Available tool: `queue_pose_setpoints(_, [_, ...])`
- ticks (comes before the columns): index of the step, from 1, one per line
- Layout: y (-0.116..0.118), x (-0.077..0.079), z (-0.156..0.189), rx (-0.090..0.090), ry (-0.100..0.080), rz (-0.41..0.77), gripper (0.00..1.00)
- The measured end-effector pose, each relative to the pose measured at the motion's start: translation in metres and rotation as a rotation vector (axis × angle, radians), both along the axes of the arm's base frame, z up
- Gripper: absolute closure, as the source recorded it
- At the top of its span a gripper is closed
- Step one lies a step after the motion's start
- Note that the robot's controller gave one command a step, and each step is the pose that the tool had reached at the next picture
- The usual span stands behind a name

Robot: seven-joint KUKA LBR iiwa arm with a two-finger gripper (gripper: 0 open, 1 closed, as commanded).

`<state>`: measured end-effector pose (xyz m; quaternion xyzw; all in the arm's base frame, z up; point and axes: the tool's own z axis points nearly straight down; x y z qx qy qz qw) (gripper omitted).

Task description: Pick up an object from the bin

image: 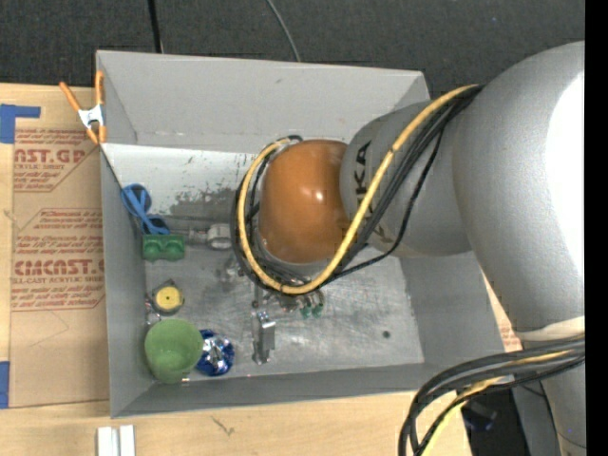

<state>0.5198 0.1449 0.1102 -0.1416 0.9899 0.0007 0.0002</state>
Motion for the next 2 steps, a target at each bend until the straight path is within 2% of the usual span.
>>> queue_pose_setpoints(1, [0.0490, -0.0295, -0.0362, 0.002, -0.018, 0.059, 0.00])
queue_pose_setpoints(2, [0.0496, -0.0281, -0.0351, 0.008, -0.023, 0.055, 1.00])
